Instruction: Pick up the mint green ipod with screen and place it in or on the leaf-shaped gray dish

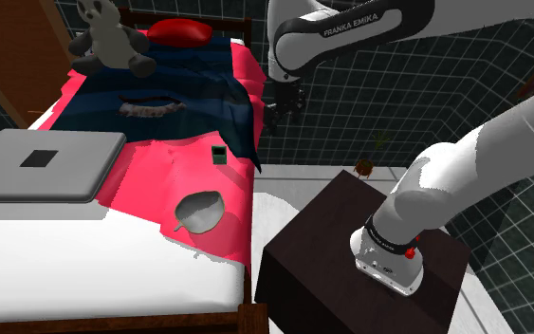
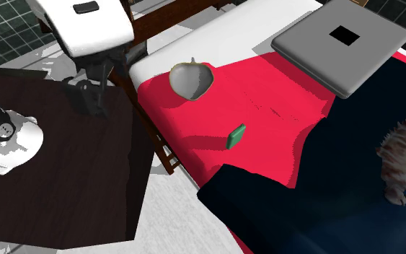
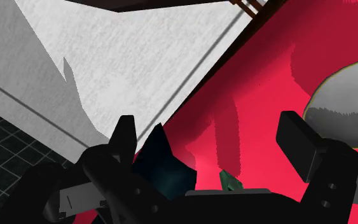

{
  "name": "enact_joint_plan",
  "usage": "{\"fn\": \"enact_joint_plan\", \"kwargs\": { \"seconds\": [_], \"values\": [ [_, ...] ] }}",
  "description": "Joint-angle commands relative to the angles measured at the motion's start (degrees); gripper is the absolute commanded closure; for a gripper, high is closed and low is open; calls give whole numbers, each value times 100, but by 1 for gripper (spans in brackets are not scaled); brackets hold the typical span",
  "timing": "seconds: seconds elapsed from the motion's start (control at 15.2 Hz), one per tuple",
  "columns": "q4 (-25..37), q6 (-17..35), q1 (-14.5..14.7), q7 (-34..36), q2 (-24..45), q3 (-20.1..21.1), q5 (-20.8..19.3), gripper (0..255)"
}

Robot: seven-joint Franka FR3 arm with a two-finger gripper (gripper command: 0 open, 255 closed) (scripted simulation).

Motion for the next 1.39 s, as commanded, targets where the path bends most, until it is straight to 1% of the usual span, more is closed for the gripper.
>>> {"fn": "enact_joint_plan", "kwargs": {
  "seconds": [0.0,0.33,0.66,0.99,1.32],
  "values": [
    [109,349,15,158,392,69,18,0],
    [555,1107,13,478,1462,157,-39,0],
    [1195,1688,38,799,2550,189,-161,0],
    [2022,2079,106,1092,3634,159,-299,0],
    [3044,2280,208,1327,4718,83,-396,0]
  ]
}}
